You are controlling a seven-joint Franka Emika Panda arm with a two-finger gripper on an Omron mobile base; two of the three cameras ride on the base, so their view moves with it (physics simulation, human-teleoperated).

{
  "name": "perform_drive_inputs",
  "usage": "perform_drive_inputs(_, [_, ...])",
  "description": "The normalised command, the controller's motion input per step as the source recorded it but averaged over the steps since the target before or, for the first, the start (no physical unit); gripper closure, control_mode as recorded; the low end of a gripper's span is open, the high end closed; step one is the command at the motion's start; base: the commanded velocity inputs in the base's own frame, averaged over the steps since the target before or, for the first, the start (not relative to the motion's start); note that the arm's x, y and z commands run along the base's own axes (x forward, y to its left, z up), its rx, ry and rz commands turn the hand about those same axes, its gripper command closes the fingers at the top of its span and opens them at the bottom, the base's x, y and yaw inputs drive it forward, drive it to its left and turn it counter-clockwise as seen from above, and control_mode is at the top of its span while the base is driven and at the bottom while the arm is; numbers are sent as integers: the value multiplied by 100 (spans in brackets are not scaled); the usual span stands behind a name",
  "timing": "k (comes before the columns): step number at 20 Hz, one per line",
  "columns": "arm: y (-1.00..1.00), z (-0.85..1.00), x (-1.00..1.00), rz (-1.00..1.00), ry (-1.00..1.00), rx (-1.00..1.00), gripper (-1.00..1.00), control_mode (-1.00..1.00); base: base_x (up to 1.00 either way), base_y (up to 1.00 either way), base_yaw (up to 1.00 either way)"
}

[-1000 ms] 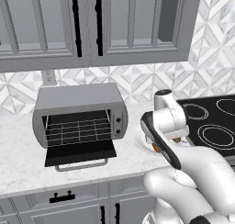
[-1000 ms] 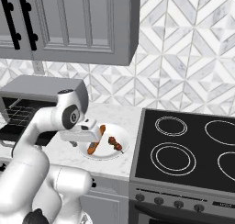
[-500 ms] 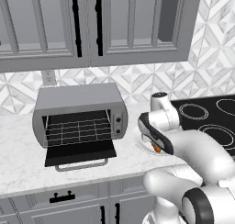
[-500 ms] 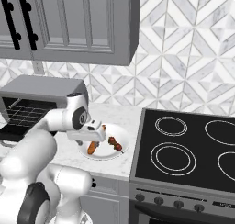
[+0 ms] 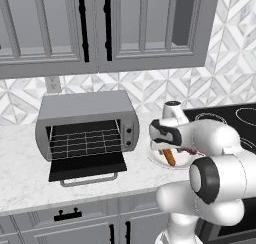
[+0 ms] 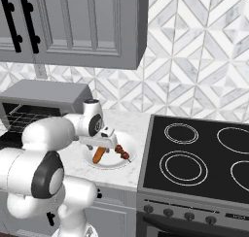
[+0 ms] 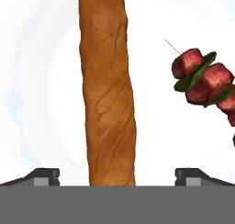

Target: Pick up the kebab skewer and baguette bread, and place them inside the toaster oven. Close the toaster oven door and start by setting the timer.

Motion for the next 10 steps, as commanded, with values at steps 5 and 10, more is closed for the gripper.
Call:
perform_drive_inputs(5, [0, -32, 23, -2, 0, 5, -100, -100, 0, 0, 0])
perform_drive_inputs(10, [0, -22, 9, 0, 0, 4, -100, -100, 0, 0, 0])
